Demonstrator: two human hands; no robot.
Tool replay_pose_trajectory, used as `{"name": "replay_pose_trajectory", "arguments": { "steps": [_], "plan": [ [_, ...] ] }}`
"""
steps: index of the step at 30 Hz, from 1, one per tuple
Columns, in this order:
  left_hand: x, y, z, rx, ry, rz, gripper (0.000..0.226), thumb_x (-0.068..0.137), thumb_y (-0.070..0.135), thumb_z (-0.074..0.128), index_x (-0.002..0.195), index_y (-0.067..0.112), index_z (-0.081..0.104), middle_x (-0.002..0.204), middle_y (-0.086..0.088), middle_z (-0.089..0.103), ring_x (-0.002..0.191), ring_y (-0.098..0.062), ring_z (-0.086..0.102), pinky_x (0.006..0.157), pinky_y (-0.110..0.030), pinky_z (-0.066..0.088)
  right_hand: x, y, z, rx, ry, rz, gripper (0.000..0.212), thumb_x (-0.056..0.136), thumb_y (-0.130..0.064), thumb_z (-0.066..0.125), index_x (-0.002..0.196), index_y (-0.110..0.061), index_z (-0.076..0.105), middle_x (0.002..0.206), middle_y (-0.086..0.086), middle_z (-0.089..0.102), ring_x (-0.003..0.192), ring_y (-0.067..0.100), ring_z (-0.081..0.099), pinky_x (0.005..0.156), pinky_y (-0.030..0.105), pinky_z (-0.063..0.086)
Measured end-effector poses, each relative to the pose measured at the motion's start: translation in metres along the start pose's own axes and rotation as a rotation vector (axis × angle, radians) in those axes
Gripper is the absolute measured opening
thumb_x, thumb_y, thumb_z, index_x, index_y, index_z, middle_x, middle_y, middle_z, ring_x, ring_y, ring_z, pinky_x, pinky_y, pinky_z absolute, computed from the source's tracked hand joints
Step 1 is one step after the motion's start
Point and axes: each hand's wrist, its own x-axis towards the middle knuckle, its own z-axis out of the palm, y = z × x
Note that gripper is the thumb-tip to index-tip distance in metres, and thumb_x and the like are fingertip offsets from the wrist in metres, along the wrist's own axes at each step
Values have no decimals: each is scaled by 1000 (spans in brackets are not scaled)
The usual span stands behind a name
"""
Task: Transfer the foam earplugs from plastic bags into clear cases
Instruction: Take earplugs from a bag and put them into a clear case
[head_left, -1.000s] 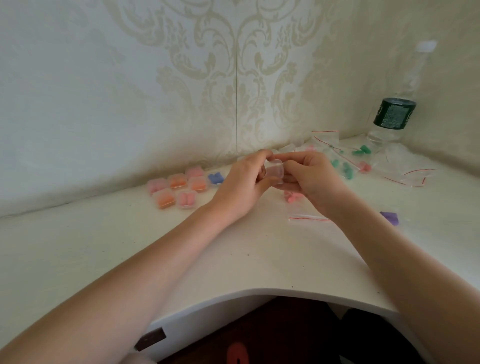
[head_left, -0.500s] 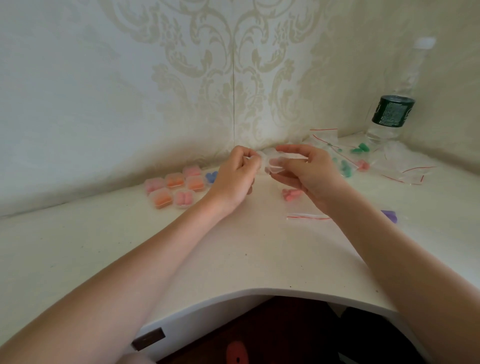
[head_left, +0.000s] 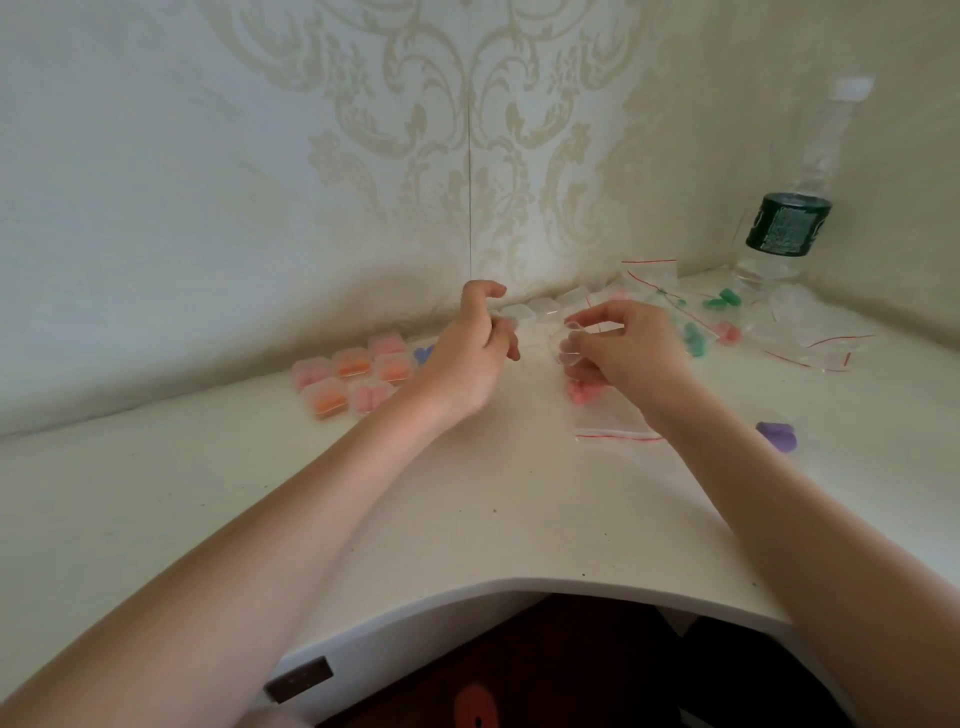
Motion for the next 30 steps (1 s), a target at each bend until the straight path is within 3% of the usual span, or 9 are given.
{"name": "replay_pose_trajectory", "arguments": {
  "steps": [3, 7, 10, 14, 19, 21, 24, 30],
  "plan": [
    [-3, 4, -6, 82, 28, 58, 23, 93, 20, 59, 101, 14, 38, 80, 12, 65, 58, 5, 51, 59, -9, 36, -2, -1, -1, -12, -20, -26, 18, 81, 2, 63, 93, -11, 66, 74, 17, 70, 54, 22, 66, 60, 38, 60],
    [-3, -2, -11, 72, 80, 128, 19, 76, 20, 78, 77, 16, 60, 67, 19, 63, 48, 6, 46, 53, -12, 31, -3, -4, -2, -9, -34, -39, 17, 82, 2, 61, 94, -8, 66, 74, 15, 70, 52, 20, 65, 53, 31, 57],
    [-5, 1, -9, 161, 80, 150, 14, 75, 22, 79, 80, 12, 71, 51, 25, 54, 45, 6, 42, 50, -10, 29, -5, -3, -2, -30, -42, -60, 18, 82, 1, 61, 96, -8, 67, 72, 14, 70, 51, 21, 65, 51, 32, 56],
    [-5, 4, -7, 187, 64, 182, 17, 76, 24, 78, 88, 12, 76, 74, 11, 63, 56, 19, 46, 57, -4, 32, -9, 0, 1, -162, -38, -143, 18, 87, -3, 57, 101, -10, 66, 76, 11, 72, 62, 29, 69, 54, 33, 58],
    [-3, 0, -2, 175, 184, 158, 14, 77, 30, 77, 83, 17, 74, 66, 15, 61, 50, 5, 46, 52, -9, 32, -11, 1, 8, -367, -35, -318, 20, 90, -8, 55, 104, -15, 66, 84, 8, 69, 67, 27, 67, 63, 39, 58],
    [-2, -3, -1, 170, 165, 133, 16, 76, 30, 78, 82, 16, 71, 66, 14, 61, 49, 2, 46, 51, -11, 32, -12, 0, 9, -323, -60, -322, 17, 91, -10, 57, 102, -18, 66, 86, 7, 70, 68, 26, 68, 62, 39, 59],
    [-2, -6, 2, 193, 103, 92, 20, 72, 25, 82, 79, 13, 67, 68, 9, 64, 56, 12, 50, 55, -7, 34, -13, -2, 9, -179, -88, -256, 11, 90, -14, 62, 96, -21, 67, 83, 6, 71, 68, 23, 70, 63, 39, 60],
    [-2, -6, 1, 163, 48, -96, 39, 67, 33, 84, 94, 21, 60, 70, 12, 59, 57, 4, 49, 51, -7, 34, -12, -5, 6, 73, -125, -177, 13, 90, -7, 63, 102, -6, 67, 81, 13, 71, 73, 13, 70, 73, 36, 60]
  ]
}}
